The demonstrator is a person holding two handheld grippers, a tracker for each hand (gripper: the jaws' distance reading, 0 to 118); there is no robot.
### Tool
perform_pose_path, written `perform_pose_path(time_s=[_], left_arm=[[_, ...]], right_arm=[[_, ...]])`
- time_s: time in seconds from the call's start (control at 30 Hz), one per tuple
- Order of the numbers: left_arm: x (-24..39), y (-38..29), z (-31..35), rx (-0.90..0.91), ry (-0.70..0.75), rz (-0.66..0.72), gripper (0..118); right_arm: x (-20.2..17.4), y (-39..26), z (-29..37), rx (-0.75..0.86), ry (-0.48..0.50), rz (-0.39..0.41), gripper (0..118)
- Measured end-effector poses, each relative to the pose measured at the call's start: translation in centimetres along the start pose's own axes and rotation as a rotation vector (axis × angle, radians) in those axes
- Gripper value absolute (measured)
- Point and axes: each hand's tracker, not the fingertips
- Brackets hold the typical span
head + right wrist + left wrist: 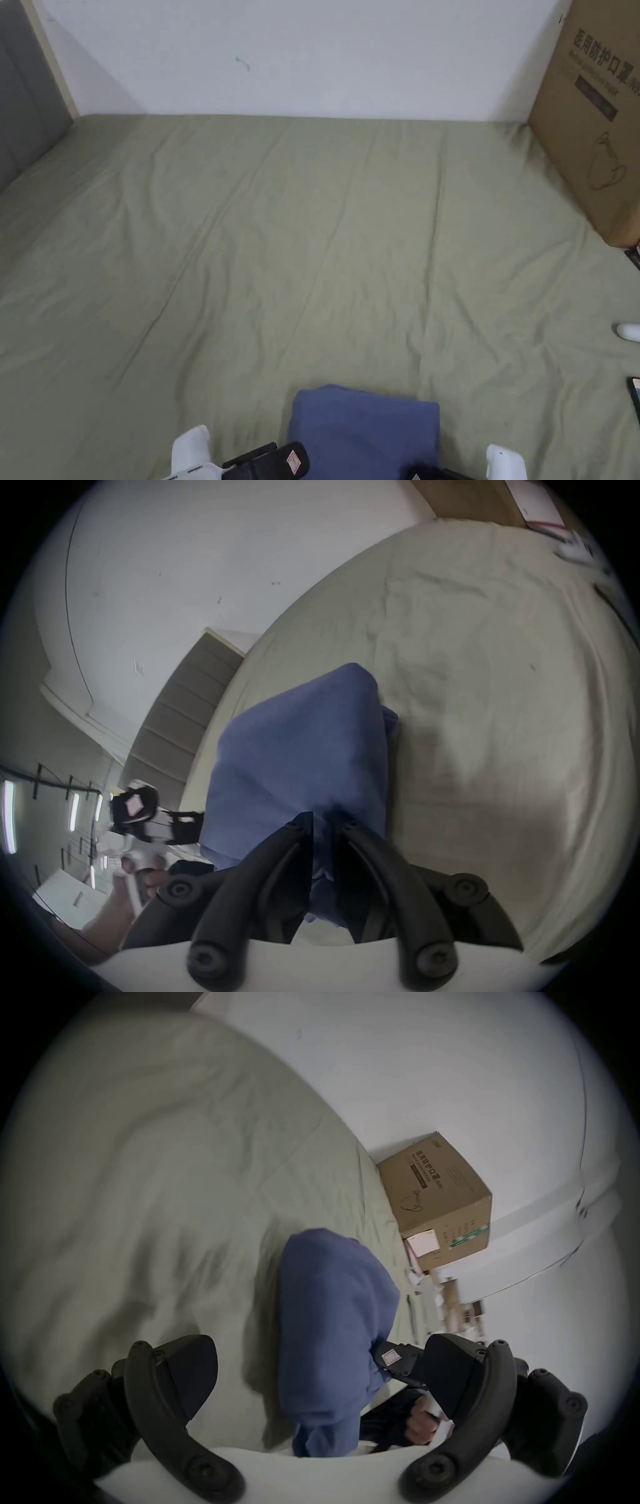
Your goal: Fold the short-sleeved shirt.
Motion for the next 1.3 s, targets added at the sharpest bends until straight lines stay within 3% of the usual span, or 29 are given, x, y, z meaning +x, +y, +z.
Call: perform_pose_path(time_s=[0.07, 0.1, 0.13, 0.17, 0.23, 0.27, 0.33, 0.4, 0.5, 0.67, 0.7, 0.9, 0.97, 1.07, 1.1, 1.13, 1.23, 1.27, 1.3], left_arm=[[-1.5, 0.2, -2.5, -0.041, -0.105, 0.064, 112], [-2.1, 0.1, -4.2, -0.094, -0.215, 0.119, 100], [-2.0, -0.3, -5.7, -0.114, -0.259, 0.164, 77], [-0.2, -1.0, -6.6, -0.112, -0.241, 0.156, 69], [0.8, -1.3, -8.3, -0.091, -0.033, 0.039, 47], [0.9, -1.1, -8.5, -0.097, 0.005, 0.047, 28], [1.3, -0.7, -7.4, -0.09, -0.054, 0.085, 27], [2.4, 0.6, -5.5, -0.099, 0.026, -0.082, 27], [-0.1, 4.7, -0.4, -0.092, 0.056, -0.088, 27], [-7.1, 14.3, 10.4, -0.054, 0.229, -0.186, 27], [-6.0, 16.0, 13.6, -0.05, 0.26, -0.166, 27], [-15.6, 25.5, 26.4, -0.032, 0.39, -0.136, 27], [-19.8, 27.2, 29.1, -0.016, 0.351, -0.01, 27], [-22.8, 27.2, 30.0, 0.013, 0.407, -0.008, 31], [-23.0, 26.8, 29.7, 0.018, 0.417, 0.046, 37], [-23.5, 26.5, 29.6, 0.023, 0.403, 0.092, 56], [-24.3, 25.9, 30.7, 0.023, 0.424, 0.06, 81], [-23.9, 25.6, 31.6, 0.024, 0.402, 0.069, 105], [-23.1, 25.5, 32.6, 0.022, 0.395, 0.065, 118]], right_arm=[[-0.2, -0.1, 0.1, -0.005, -0.016, 0.018, 12], [-0.2, -0.2, 0.0, -0.003, -0.016, 0.022, 12], [-0.3, -0.2, 0.0, -0.001, -0.016, 0.024, 12], [-0.3, -0.1, 0.0, 0.001, -0.017, 0.023, 12], [-0.6, -0.2, 0.1, 0.005, -0.02, 0.018, 12], [-0.8, -0.2, 0.3, 0.007, -0.022, 0.019, 12], [-1.8, -0.1, 0.9, 0.011, -0.022, 0.026, 12], [-2.9, 0.0, 1.5, 0.011, -0.01, 0.051, 12], [-4.6, 0.1, 1.9, 0.007, -0.01, 0.087, 12], [-7.5, 0.0, 1.0, -0.028, 0.007, 0.144, 12], [-8.1, -0.1, 0.7, -0.034, 0.011, 0.152, 12], [-10.2, -0.7, -1.4, -0.078, 0.014, 0.184, 12], [-10.7, -1.0, -2.0, -0.084, 0.01, 0.181, 12], [-11.1, -1.3, -2.7, -0.104, -0.006, 0.183, 12], [-11.3, -1.3, -2.9, -0.109, -0.007, 0.184, 12], [-11.5, -1.4, -3.0, -0.113, -0.006, 0.188, 12], [-12.1, -1.2, -3.1, -0.124, -0.011, 0.21, 12], [-12.2, -1.0, -2.9, -0.124, -0.009, 0.217, 12], [-12.4, -0.9, -2.5, -0.117, -0.007, 0.224, 12]])
